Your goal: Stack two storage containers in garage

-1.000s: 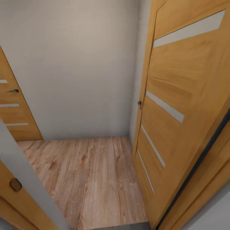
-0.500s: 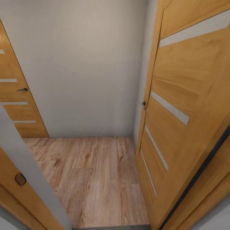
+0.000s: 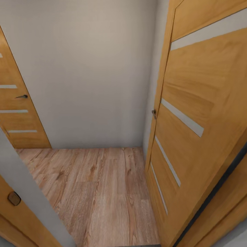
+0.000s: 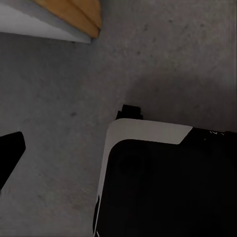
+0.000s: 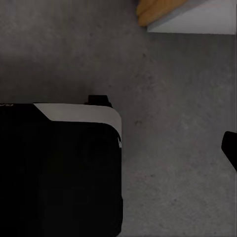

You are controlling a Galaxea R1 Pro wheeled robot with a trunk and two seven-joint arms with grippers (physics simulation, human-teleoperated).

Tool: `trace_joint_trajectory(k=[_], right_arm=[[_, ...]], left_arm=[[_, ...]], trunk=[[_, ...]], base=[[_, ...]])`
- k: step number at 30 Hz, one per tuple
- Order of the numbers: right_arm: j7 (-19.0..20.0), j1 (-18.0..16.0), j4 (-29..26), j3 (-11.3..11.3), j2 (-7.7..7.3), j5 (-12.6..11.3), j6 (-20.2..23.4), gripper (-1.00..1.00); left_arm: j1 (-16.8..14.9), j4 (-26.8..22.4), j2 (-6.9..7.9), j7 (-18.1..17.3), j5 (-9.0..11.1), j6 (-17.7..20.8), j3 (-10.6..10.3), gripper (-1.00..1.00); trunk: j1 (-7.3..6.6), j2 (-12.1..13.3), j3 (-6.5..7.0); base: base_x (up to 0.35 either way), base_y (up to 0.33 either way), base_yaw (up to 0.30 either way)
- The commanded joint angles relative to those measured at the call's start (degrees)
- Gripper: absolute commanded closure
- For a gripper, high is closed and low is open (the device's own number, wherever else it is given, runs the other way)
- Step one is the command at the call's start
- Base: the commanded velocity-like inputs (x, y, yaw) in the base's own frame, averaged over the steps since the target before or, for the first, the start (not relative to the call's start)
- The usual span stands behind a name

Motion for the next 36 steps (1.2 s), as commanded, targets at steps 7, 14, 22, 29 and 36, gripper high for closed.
trace_joint_trajectory(k=[7, 14, 22, 29, 36], right_arm=[[0.0, -0.1, 0.2, 0.5, 0.05, -0.6, -0.3, -1.0], [0.0, -0.1, 0.2, 0.5, 0.05, -0.6, -0.2, -1.0], [0.0, -0.1, 0.2, 0.5, 0.14, -0.5, -0.2, -1.0], [0.0, -0.1, 0.2, 0.5, 0.04, -0.5, -0.4, -1.0], [0.1, -0.1, 0.2, 0.5, -0.04, -0.3, -0.3, -1.0]], left_arm=[[0.0, 0.0, -0.04, 0.1, 0.4, 0.2, 0.2, -1.0], [0.0, 0.0, -0.13, 0.1, 0.4, 0.2, 0.3, -1.0], [0.0, 0.0, -0.15, 0.1, 0.5, 0.2, 0.3, -1.0], [0.0, 0.0, -0.15, 0.1, 0.4, 0.2, 0.3, -1.0], [0.0, 0.0, -0.2, 0.1, 0.5, 0.2, 0.3, -1.0]], trunk=[[0.04, -0.1, -0.08], [0.04, -0.1, -0.08], [0.04, -0.1, -0.08], [0.04, -0.1, -0.08], [0.04, -0.1, -0.08]], base=[[0.154, 0.0, 0.0], [0.006, 0.075, 0.0], [0.0, 0.018, 0.0], [0.0, 0.0, 0.0], [0.0, 0.0, 0.0]])
